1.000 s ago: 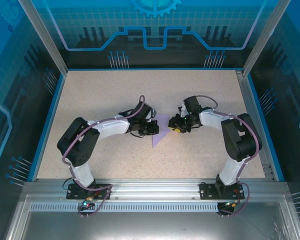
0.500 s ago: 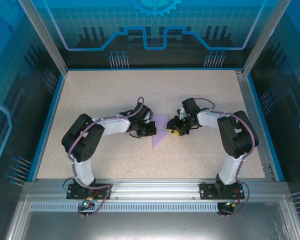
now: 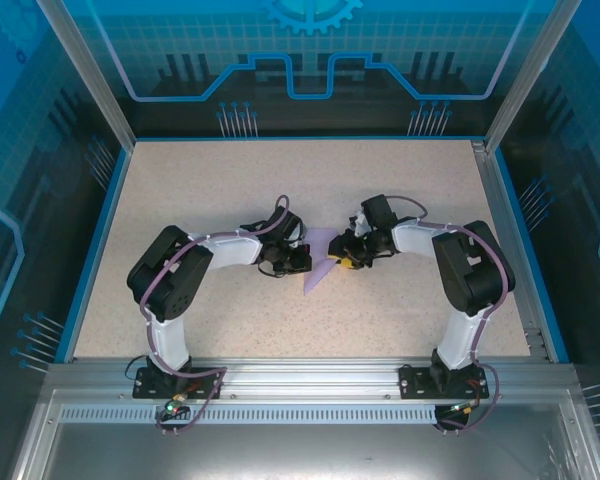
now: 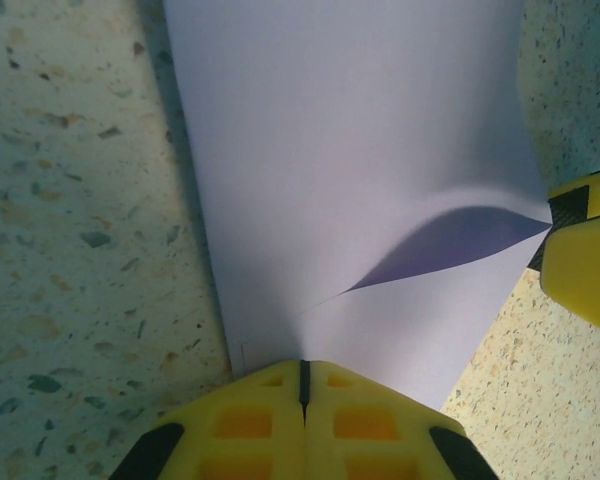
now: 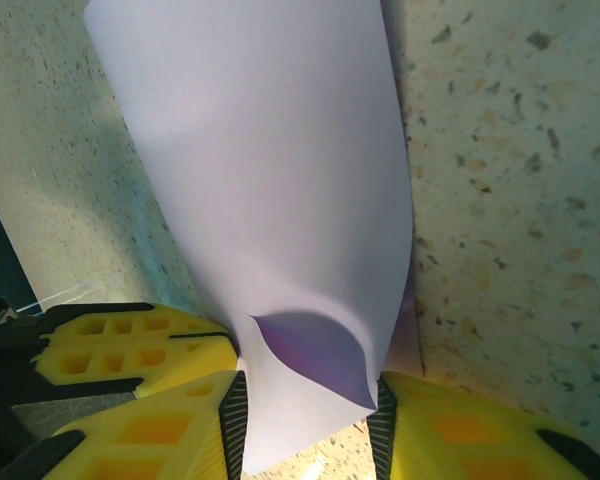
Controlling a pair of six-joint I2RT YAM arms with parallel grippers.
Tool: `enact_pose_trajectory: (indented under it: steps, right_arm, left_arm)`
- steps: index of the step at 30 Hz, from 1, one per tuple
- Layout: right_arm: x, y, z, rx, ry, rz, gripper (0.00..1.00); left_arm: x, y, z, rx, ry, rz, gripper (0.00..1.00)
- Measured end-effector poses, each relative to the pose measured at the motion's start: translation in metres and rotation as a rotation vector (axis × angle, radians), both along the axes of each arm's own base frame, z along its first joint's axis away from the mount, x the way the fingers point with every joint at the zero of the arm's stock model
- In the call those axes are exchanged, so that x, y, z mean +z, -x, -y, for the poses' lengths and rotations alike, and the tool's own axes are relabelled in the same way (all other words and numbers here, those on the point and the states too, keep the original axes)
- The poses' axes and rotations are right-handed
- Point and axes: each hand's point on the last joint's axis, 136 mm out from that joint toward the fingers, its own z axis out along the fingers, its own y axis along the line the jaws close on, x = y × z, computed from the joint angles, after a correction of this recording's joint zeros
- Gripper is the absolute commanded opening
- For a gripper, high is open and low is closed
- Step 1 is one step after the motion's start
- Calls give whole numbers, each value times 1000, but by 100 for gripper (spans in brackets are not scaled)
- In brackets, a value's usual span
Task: Fold a paper plane with a square sheet of paper (pick it up from the middle)
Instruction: Fourth fold the wing at the center of the table.
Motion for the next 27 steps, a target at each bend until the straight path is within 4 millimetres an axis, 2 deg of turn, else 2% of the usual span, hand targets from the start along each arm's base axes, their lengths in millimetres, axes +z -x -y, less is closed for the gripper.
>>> enact_pose_trajectory:
  steps: [6,10,13,19,23,27]
  right_arm:
    - [4,-3,-3,18,-19,17,39]
    - [10,-18,-10,48,-47,51,38]
    - [10,-27,-10,61,-61,68,36]
    - [10,-39,-13,109,-88,93,31]
    - [12,-46,-18,156,-111,115,23]
    - [15,-48,-21,177,-136,122,16]
  left_arm:
    - [1,0,0,-2,10,16,8]
    - [4,3,-1,-9,12,25,12]
    - [15,3,-3,-11,18,58,18]
    - [53,11,-10,-8,56,162,23]
    - [70,23,2,-42,51,227,26]
    - [66,49,26,-113,-38,272,33]
